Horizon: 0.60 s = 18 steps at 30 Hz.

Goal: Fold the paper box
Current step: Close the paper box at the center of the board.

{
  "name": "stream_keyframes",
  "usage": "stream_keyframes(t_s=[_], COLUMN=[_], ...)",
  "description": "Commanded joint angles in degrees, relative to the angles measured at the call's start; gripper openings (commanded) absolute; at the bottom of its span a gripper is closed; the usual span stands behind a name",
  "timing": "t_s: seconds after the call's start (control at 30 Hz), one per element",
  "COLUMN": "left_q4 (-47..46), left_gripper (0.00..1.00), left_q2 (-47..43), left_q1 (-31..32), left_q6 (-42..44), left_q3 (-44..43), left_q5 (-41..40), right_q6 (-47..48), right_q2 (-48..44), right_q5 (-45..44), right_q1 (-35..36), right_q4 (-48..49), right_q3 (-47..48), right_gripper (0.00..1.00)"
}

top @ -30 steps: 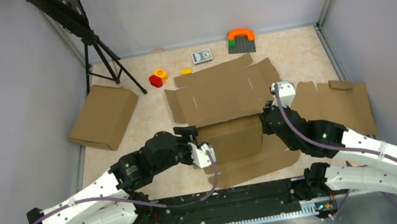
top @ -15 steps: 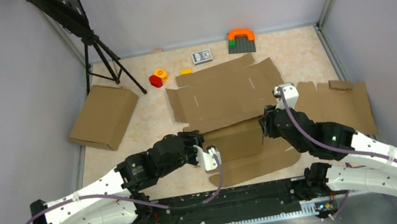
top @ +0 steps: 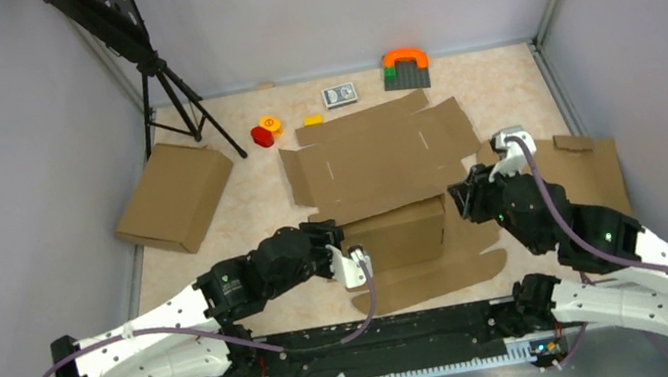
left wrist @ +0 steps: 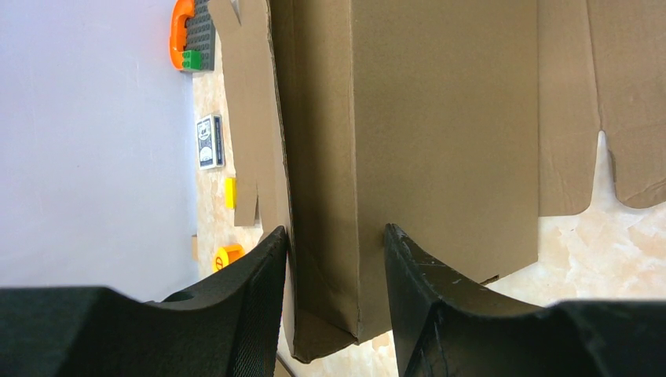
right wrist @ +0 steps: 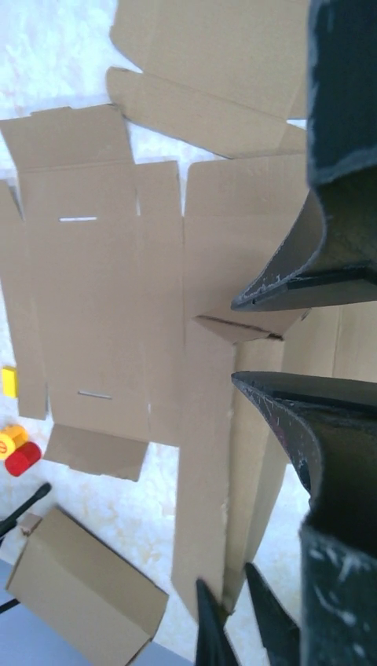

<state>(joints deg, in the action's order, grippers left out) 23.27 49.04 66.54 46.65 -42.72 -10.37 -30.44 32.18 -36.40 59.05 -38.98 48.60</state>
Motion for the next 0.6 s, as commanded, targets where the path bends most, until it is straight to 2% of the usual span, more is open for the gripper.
stream_keyframes(t_s=[0.0,0.13,0.33,0.57], left_q4=[0.27,0.37,0.64,1.25], left_gripper=[0.48,0.48,0.48,0.47], left_q2=[0.61,0.81,1.33,3.04], left_q1=[0.51,0.65,0.78,1.34], left_q6=[-0.43,-0.43,-0.57,-1.24], left_q3=[0.29,0.34,0.34,-0.25], left_q5=[-0.17,-0.30,-0.87,-1.32], right_q6=[2.83,2.88,-1.07,-5.95], right_q2=[7.34,14.77,16.47,11.34], right_q5=[-3.21,-4.29,-3.28,1.42], right_q1=[0.37,0.33,0.35,0.28], right_q4=[0.93,-2.61,-5.64,-2.97], right_q3=[7.97,12.50,7.43,-2.94], right_gripper=[0.32,0.26,0.00,0.00])
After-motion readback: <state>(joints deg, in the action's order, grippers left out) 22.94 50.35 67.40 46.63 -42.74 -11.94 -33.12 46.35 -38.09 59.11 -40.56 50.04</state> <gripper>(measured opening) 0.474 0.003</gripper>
